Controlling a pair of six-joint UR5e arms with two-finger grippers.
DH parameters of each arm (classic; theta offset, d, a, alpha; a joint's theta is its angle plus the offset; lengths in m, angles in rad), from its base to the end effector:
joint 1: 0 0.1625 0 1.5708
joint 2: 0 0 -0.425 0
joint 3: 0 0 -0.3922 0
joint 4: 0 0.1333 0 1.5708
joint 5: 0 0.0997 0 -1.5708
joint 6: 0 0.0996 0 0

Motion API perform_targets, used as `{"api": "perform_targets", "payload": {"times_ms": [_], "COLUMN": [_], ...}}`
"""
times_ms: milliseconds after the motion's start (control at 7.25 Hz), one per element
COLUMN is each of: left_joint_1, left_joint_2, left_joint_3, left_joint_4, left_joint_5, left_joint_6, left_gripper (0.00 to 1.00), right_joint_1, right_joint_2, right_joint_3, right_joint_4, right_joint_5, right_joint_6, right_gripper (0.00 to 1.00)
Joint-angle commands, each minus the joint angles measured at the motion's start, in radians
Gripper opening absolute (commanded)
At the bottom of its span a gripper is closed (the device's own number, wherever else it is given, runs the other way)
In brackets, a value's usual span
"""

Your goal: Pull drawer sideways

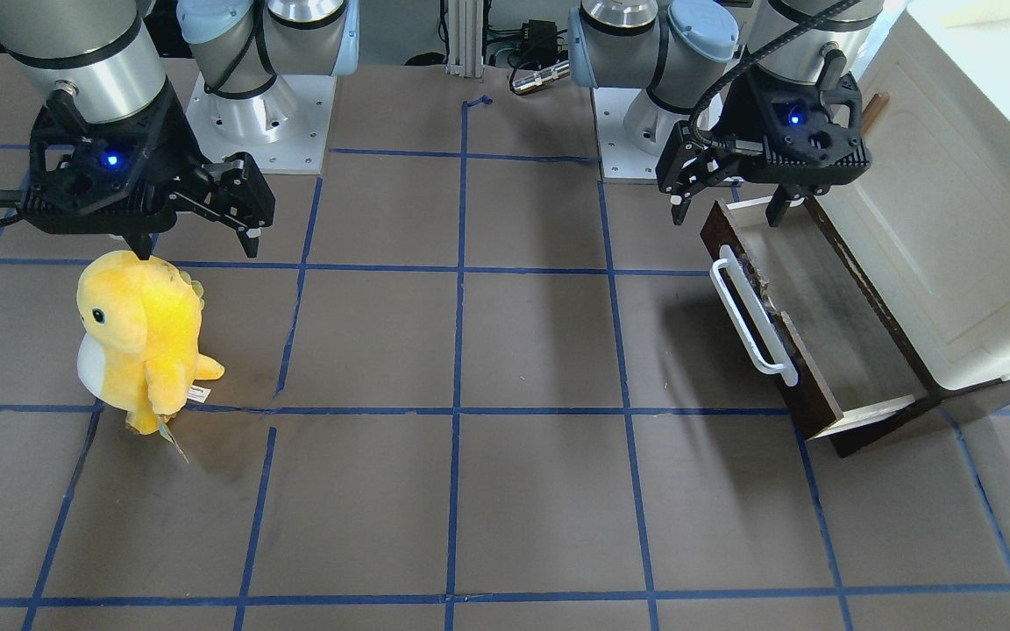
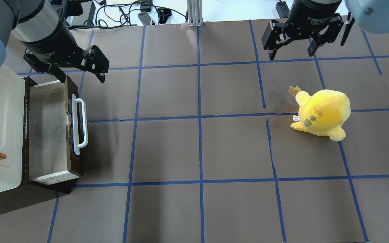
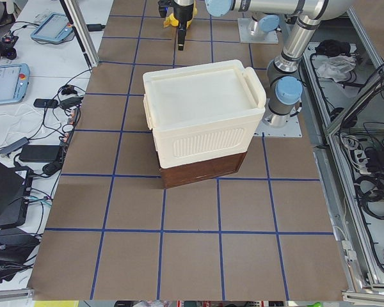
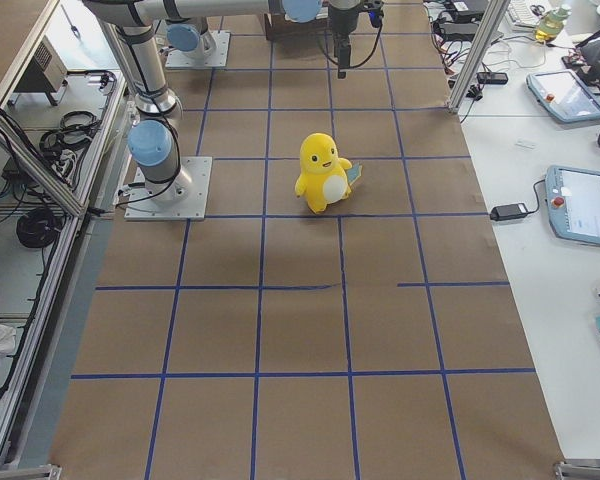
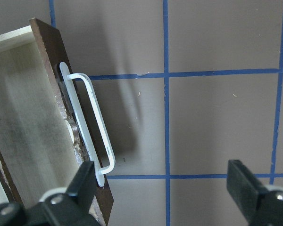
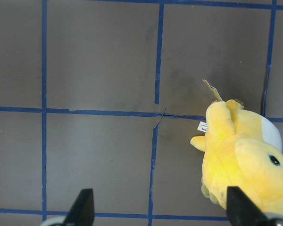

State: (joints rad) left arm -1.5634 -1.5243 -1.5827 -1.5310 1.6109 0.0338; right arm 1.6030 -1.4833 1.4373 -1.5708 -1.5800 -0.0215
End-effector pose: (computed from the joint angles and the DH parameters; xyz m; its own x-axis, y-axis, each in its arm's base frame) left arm -0.1258 -0.4800 0.5088 -0.9988 0.0233 -0.0425 0.0264 0.9970 -0.0729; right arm 0.1495 -0.5286 0.5090 -0.9985 -0.0532 0.0102 -0.0536 0.9975 -0.0458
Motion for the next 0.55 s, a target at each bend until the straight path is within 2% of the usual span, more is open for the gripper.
{"api": "perform_targets", "payload": {"times_ms": [0, 414], "left_joint_1": [0.005, 0.013], "left_joint_2": [0.001, -0.004], "left_joint_3": [0.0, -0.003], "left_joint_4": [0.003, 0.011], "left_joint_5": [-0.003, 0.0], "left_joint_6": [-0.005, -0.011], "left_gripper": [1.0, 1.0], "right_joint_1": [0.0, 0.0], "right_joint_2": [0.0, 0.0], "right_joint_3": [0.0, 0.0], "right_joint_4": [0.0, 0.0], "right_joint_5": [0.0, 0.0], "right_joint_6": [0.0, 0.0], "right_gripper": [1.0, 1.0]}}
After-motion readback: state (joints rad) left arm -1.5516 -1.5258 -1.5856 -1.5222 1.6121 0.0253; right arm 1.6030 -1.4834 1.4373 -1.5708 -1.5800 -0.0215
